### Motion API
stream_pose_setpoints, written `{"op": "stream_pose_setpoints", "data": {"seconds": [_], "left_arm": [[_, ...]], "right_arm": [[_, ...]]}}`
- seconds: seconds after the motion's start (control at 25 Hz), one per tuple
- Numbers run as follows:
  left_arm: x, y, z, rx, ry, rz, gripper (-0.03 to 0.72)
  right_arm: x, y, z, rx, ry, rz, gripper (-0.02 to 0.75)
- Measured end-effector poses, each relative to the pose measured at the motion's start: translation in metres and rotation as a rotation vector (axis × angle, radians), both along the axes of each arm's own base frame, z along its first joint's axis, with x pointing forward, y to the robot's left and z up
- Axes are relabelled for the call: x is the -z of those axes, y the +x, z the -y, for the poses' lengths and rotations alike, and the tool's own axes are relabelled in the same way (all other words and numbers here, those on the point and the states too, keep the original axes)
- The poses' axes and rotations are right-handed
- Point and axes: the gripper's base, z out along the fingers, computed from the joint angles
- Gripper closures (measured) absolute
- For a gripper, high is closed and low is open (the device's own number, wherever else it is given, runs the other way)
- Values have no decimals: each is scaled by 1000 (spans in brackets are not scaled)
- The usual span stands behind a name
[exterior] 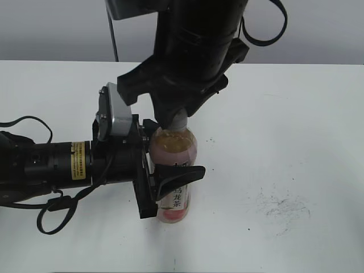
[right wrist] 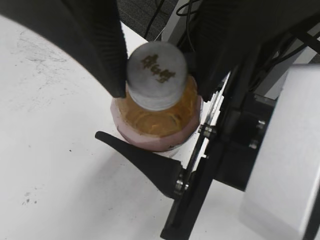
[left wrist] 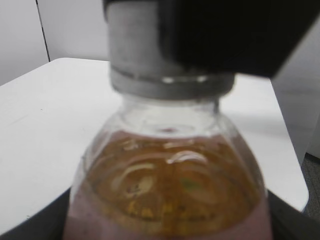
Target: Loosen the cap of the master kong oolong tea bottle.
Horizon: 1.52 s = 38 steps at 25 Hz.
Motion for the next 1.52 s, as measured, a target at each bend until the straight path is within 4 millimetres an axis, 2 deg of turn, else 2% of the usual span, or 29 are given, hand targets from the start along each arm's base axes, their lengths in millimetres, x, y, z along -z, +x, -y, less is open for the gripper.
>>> {"op": "stream_pose_setpoints", "data": {"seconds": [0.12, 0.28, 0.44, 1.24, 1.52], "left_arm": [[0, 0, 0, 0, 0, 0, 242], [0, 0, 0, 0, 0, 0, 242], [0, 0, 0, -3, -1, -1, 242], [1, 0, 0, -5, 0, -3, 242], [1, 0, 0, -5, 0, -3, 242]], "right_arm": [[0, 0, 0, -16, -8, 7, 469], [0, 0, 0, -72, -16, 20, 469], [0, 0, 1, -203, -35, 52, 469], [0, 1, 0, -1268, -196, 323, 469], [0, 0, -1, -1824, -262, 467, 469]]}}
